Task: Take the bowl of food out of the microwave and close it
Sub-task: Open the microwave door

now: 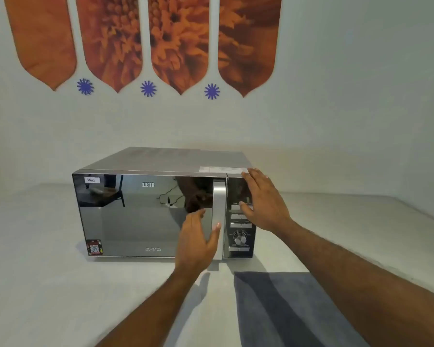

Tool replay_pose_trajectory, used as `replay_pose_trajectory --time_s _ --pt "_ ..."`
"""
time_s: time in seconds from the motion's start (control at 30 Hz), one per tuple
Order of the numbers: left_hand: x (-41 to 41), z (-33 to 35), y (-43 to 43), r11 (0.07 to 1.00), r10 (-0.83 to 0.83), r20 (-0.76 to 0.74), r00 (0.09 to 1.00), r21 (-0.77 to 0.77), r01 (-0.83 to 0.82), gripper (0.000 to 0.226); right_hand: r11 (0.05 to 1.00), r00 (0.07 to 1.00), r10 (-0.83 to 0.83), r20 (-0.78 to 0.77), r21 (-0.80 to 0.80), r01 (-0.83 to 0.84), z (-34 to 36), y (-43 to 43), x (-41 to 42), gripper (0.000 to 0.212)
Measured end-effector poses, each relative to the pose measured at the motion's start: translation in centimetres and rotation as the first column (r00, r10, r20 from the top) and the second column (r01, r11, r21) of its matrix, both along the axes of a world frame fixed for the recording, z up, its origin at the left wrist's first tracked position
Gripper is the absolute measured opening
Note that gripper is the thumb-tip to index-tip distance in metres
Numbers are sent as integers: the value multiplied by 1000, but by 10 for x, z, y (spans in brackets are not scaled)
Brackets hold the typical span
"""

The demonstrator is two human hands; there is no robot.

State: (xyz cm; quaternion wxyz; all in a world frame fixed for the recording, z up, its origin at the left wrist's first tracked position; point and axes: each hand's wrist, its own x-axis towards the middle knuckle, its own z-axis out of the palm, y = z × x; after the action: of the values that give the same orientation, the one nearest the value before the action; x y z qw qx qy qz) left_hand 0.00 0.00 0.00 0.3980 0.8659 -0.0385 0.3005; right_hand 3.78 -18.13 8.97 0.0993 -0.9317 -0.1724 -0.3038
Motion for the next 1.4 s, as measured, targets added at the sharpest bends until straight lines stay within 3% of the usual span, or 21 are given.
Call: replay_pose_trajectory --time_s 0.1,0.2,0.3,0.73,1.07,1.23,1.4 --pt "10 13 -23 950 -84 -88 992 -308 53 37 1000 1000 1 -3 22 -1 -3 -1 5 81" --pt "17 13 -39 909 -137 -150 979 -412 64 40 997 999 29 14 68 -30 -8 -3 7 77" --pt "26 5 -47 915 -85 -212 974 -404 -8 51 989 997 51 59 134 -59 -10 -4 10 67" --pt "26 -1 -70 854 103 -194 976 -485 -186 41 968 988 39 148 239 -74 -18 2 22 61" --pt "26 -1 -68 857 111 -211 971 -474 -201 45 957 988 44 145 277 -83 -19 4 21 62" --pt "15 -13 -66 854 168 -112 979 -480 -201 42 959 987 50 150 268 -89 -17 1 21 62" --pt "6 -16 -61 866 144 -111 983 -466 -180 47 955 989 46 139 284 -84 -18 4 18 62"
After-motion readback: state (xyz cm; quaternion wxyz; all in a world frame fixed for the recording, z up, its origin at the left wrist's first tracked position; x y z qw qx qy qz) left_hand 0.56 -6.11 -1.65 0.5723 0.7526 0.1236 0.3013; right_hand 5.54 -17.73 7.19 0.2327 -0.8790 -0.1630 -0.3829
